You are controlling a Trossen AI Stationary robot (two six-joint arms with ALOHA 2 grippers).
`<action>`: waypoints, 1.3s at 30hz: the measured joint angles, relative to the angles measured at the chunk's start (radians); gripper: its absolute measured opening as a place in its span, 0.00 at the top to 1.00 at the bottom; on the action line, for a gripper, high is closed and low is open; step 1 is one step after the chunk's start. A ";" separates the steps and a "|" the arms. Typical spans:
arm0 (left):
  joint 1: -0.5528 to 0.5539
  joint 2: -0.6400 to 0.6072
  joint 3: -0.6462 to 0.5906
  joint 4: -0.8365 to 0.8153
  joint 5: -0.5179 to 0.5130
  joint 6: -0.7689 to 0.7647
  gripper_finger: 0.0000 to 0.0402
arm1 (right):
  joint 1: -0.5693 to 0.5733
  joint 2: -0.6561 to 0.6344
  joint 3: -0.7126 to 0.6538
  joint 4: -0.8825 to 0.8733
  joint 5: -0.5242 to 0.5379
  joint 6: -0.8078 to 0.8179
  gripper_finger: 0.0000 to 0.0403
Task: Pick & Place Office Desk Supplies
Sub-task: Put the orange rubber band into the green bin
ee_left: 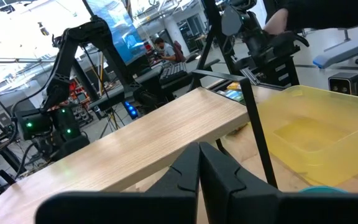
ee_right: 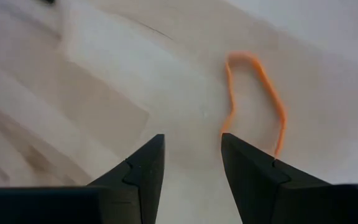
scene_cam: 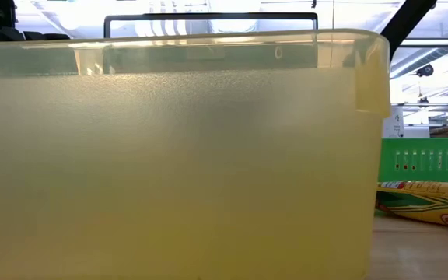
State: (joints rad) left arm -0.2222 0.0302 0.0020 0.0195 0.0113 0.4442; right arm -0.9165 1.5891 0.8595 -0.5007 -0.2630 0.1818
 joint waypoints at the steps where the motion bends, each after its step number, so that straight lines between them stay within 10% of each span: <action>1: 0.000 0.000 0.000 0.000 0.000 0.000 0.97 | 0.000 0.000 0.007 -0.002 0.000 -0.055 0.62; 16: -0.001 0.000 0.000 0.000 0.000 0.000 0.97 | 0.002 -0.001 0.133 -0.180 0.210 -0.359 0.69; 39: 0.000 0.000 0.000 0.000 0.000 0.000 0.97 | 0.015 0.193 0.152 -0.215 0.158 -0.347 0.66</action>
State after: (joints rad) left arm -0.2226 0.0301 0.0018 0.0196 0.0113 0.4444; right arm -0.9012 1.7821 1.0115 -0.7154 -0.1047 -0.1655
